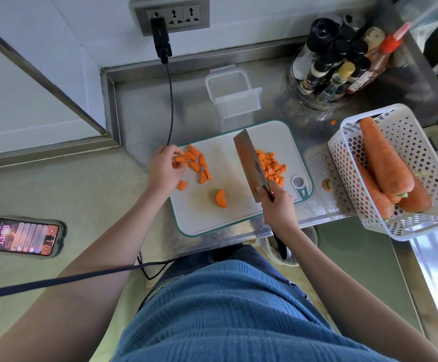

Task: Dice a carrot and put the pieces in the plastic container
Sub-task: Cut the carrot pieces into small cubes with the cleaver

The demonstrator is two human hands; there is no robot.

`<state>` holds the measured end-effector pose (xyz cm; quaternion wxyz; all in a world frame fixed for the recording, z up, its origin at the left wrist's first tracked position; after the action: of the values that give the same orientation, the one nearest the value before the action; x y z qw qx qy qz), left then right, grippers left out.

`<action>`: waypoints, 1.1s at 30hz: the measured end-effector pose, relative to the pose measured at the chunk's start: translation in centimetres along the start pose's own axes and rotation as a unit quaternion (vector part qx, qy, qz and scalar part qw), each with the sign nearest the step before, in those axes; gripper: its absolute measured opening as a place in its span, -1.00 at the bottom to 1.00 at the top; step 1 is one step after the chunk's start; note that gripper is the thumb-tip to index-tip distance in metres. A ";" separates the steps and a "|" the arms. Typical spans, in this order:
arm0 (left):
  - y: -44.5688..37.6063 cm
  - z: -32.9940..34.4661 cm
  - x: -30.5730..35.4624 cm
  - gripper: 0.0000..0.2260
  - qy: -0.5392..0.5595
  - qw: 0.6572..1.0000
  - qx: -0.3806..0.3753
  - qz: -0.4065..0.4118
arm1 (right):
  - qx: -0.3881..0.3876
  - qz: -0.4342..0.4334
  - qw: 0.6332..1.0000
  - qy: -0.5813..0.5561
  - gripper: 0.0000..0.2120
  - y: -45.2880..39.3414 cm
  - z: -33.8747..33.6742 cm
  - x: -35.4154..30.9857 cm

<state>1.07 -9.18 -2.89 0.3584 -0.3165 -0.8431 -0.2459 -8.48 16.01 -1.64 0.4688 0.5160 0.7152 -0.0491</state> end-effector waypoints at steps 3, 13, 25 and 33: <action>0.2 0.2 0.3 -0.85 0.115 0.990 0.001 -0.087 | 0.000 0.000 1.000 -0.001 -0.82 0.0 0.0 0.1; -0.1 0.3 -0.6 -0.86 0.128 0.985 -0.037 -0.108 | -0.005 0.002 1.000 -0.013 -0.82 -0.2 0.4 0.3; -2.9 1.4 -0.6 -0.63 -0.153 0.983 -0.082 0.063 | -0.007 0.002 1.000 -0.005 -0.83 -0.2 0.3 -0.1; -3.9 1.8 1.2 -0.86 -0.243 0.953 -0.095 0.151 | 0.000 0.012 1.000 -0.004 -0.81 0.2 0.0 0.3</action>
<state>-3.16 -10.19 -3.81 0.1438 -0.5232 -0.8197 -0.1836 -8.38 16.33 -1.76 0.4720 0.5248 0.7070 -0.0453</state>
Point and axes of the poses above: each hand's wrist, its own y-axis away from the middle knuckle, its own z-axis out of the palm, x = y × z, the point moved 2 cm from there along -y, towards the middle knuckle, and after that the axes turned 3 degrees about -x, right-handed, at the moved point
